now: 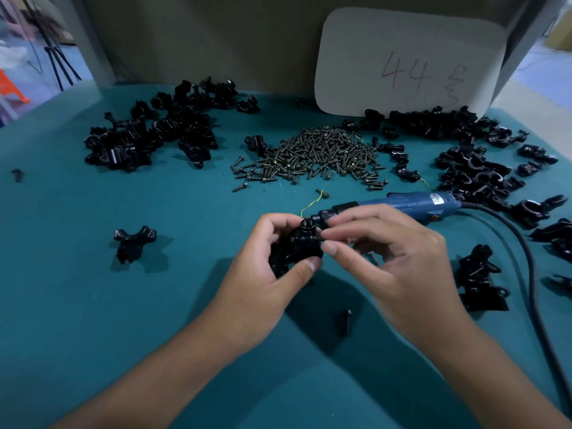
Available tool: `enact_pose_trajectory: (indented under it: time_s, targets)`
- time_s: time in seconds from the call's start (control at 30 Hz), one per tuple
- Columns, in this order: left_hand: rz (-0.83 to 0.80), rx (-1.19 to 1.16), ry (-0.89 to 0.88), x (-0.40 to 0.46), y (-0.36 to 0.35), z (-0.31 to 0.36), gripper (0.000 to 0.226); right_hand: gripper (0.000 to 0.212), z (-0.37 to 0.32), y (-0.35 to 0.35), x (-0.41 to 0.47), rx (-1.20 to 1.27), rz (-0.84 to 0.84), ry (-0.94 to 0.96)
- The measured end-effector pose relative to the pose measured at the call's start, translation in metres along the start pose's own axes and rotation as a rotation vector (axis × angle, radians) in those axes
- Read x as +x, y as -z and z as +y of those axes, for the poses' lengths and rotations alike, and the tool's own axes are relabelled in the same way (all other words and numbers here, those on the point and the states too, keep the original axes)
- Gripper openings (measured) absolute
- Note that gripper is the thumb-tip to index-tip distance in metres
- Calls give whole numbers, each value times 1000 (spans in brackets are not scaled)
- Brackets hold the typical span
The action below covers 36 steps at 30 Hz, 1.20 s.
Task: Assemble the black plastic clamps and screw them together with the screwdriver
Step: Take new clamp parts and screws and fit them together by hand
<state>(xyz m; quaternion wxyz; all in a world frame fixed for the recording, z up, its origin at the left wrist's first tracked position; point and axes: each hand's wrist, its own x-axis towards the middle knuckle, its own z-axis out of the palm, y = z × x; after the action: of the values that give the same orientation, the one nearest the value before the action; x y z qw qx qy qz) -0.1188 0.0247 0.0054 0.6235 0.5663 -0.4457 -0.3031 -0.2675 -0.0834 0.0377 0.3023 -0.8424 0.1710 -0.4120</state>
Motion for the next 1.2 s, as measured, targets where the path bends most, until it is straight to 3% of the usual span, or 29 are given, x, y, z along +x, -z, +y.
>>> enact_pose_trajectory:
  time_s: [0.13,0.43,0.7,0.87,1.2]
  targets:
    - [-2,-2,7,0,1,0,30,12,2,0,1,31,-36,-41]
    - [-27,-62,31,0,1,-1,34,7,3,1,1,-45,11,128]
    - [-34,-248,45,1,-2,-1,28,14,2,-11,-4,247,80,-75]
    - [-61,-163,26,1,-2,-2,36,13,-4,-13,-3,389,85,-137]
    - [-114,-88,9,1,4,-3,21,9,-5,4,5,471,-87,-243]
